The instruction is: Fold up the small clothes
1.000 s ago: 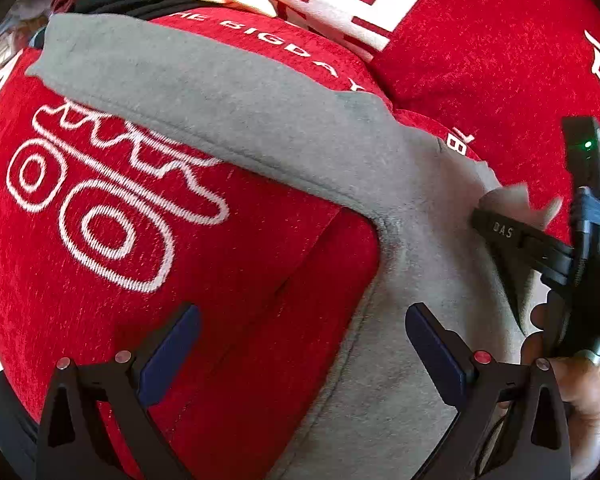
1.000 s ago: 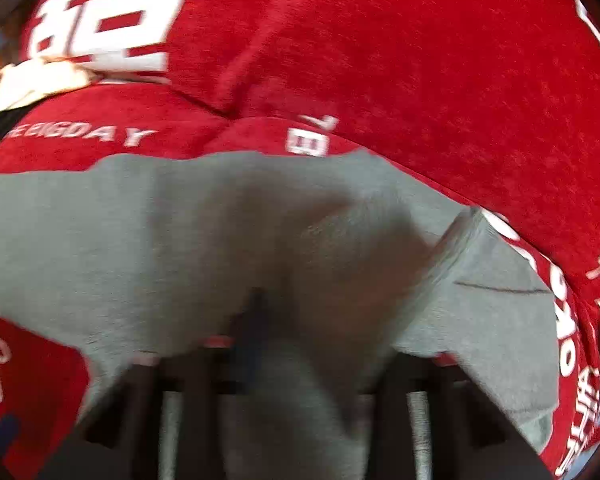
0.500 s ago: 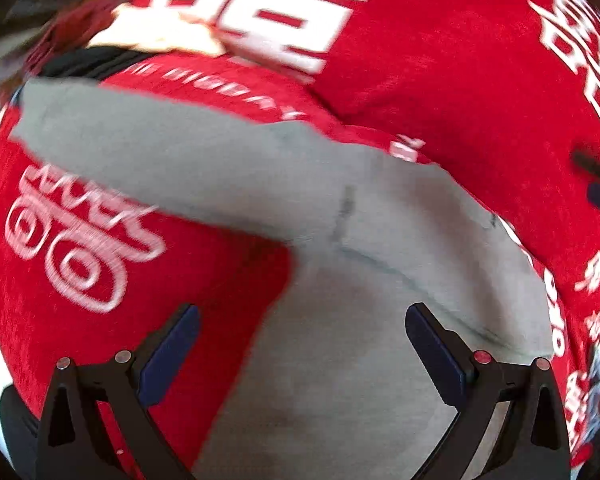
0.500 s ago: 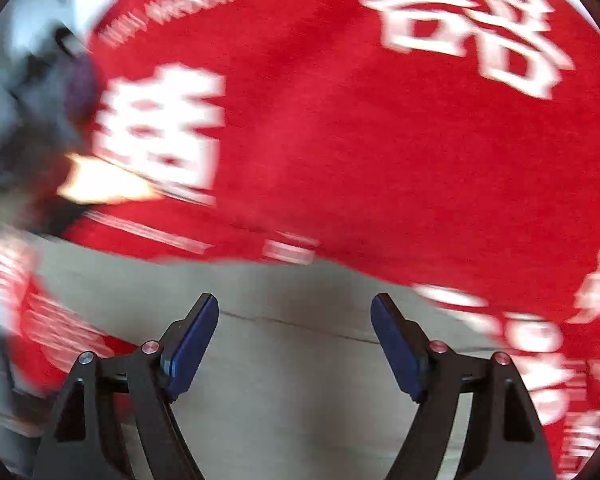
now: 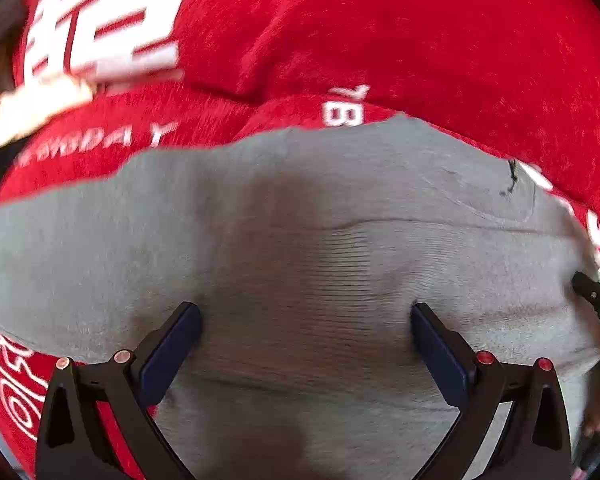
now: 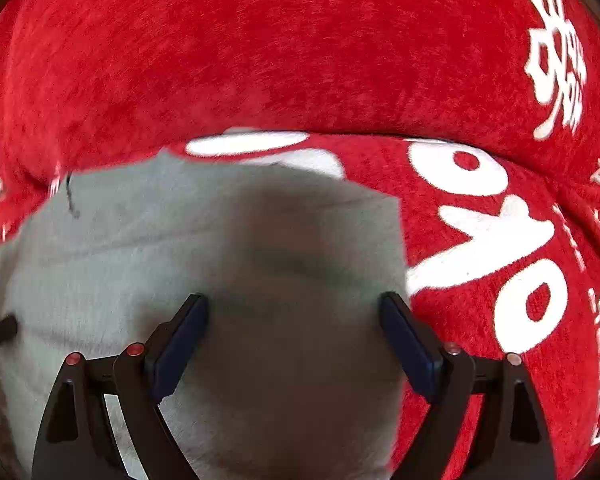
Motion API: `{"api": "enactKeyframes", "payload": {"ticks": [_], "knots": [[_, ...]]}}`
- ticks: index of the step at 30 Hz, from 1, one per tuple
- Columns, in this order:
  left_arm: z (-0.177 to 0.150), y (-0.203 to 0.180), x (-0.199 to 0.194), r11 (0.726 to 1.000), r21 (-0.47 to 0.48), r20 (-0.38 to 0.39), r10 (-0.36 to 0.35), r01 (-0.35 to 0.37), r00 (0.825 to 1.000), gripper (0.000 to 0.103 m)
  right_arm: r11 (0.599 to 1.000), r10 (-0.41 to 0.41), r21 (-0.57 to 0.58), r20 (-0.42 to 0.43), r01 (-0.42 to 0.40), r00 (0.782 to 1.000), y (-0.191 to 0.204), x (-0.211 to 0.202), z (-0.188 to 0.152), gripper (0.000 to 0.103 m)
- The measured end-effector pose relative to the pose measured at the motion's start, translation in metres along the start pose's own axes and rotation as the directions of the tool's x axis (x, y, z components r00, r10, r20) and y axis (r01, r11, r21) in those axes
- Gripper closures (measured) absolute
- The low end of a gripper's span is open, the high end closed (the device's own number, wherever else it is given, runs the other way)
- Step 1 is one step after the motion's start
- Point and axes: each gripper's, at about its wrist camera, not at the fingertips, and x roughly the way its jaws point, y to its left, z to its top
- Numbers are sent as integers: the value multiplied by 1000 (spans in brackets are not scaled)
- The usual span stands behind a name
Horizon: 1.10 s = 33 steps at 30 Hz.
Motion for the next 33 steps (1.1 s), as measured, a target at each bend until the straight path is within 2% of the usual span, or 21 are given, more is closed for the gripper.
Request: {"api": "enactKeyframes", "payload": {"ticks": [2,3,4,6,8,10,11,12,14,16,20,22,23,26,28,29,31,33], "knots": [[2,11,-8,998,-52,-7,33,-33,999,0,998,-54,-34,-20,54,998,-10,-13,6,14],[0,11,-16,997,-68,16,46,-45,999,0,996,-66,-58,2,66,998,-6,-24,5,14],[-3,8,-22,997,-67,32,39,-37,999,0,995,-38,-93,27,41,999,2,-39,1,14],[-16,-6,-33,1000,-23,33,-10,11,999,0,988,57,-145,42,-50,998,28,-64,-13,14],[-33,-24,-36,998,53,26,-28,27,999,0,977,110,-187,7,-107,994,39,-77,-34,14],[-54,-41,-31,990,142,14,6,-8,1000,0,974,96,-199,-47,-103,994,41,-76,-56,14],[-63,-45,-31,987,157,13,24,-25,1000,0,974,75,-209,-46,-83,996,46,-79,-66,14],[-74,-43,-38,989,145,57,27,-35,998,0,972,58,-227,-27,-63,998,49,-86,-74,14],[-85,-39,-47,992,122,58,23,-30,998,0,965,17,-263,-7,-18,1000,40,-103,-84,14],[-101,-30,-56,994,111,52,-15,9,999,0,965,36,-258,-18,-39,999,35,-118,-95,14],[-146,-15,-73,992,129,98,-10,-3,995,0,960,40,-278,10,-35,999,35,-151,-140,14],[-166,-9,-80,989,145,152,-13,-9,988,0,966,56,-257,51,-41,997,39,-167,-166,14],[-176,-4,-83,989,148,159,-15,-9,987,0,967,63,-252,52,-48,997,38,-170,-169,13],[-205,13,-94,988,155,156,-47,22,987,0,961,66,-272,65,-46,996,30,-187,-192,12],[-216,21,-95,984,175,157,-46,18,987,0,949,65,-314,82,-36,995,51,-195,-217,12],[-222,26,-97,983,182,152,-49,21,987,0,943,71,-331,90,-38,993,45,-201,-228,9],[-227,35,-103,984,174,119,-64,42,991,0,929,41,-370,47,-21,998,51,-204,-261,8],[-226,36,-111,986,160,105,-71,53,992,0,927,17,-374,45,1,999,39,-217,-259,8]]}}
